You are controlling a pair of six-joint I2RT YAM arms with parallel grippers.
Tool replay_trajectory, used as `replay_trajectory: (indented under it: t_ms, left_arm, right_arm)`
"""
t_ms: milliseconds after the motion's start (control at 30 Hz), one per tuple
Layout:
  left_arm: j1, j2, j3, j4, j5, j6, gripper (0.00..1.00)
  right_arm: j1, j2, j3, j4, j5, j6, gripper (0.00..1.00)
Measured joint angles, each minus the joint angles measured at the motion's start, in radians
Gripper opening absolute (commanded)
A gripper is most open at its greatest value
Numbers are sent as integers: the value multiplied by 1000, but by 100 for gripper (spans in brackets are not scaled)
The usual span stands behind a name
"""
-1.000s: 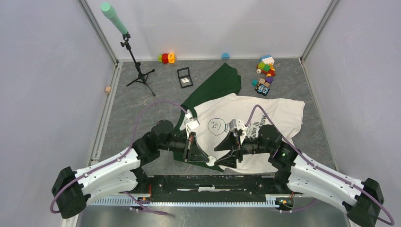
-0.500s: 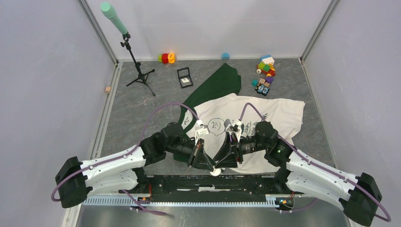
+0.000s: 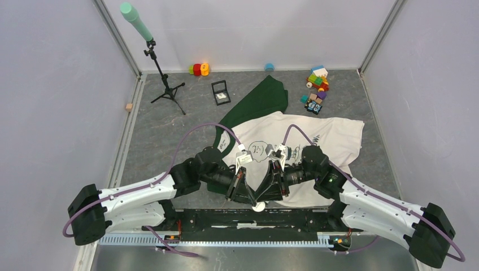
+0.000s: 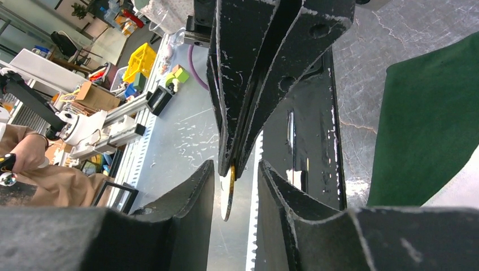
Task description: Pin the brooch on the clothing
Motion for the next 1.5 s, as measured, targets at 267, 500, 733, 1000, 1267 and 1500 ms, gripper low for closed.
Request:
replay_trajectory:
  t_ms: [267, 500, 733, 1000, 1267, 1500]
  left_arm:
    - [0, 0, 0, 0, 0, 1, 2]
    - [0, 0, 2, 0, -8, 11, 2]
    - [0, 0, 4, 0, -16, 21, 2]
    - [0, -2, 4, -3, -46, 23, 30]
    - [0, -87, 4, -35, -185, 70, 98]
    - [0, -267, -51, 44, -414, 75, 100]
  right_arm:
    - [0, -1, -2, -26, -3, -8, 30]
    - [0, -7, -4, -43, -3, -14, 27]
    - [0, -7, -4, -48, -3, -19, 20]
    - [-2, -11, -4, -62, 0, -28, 0]
    - [-4, -40, -3, -98, 74, -45, 0]
    - [-4, -145, 10, -50, 332, -54, 0]
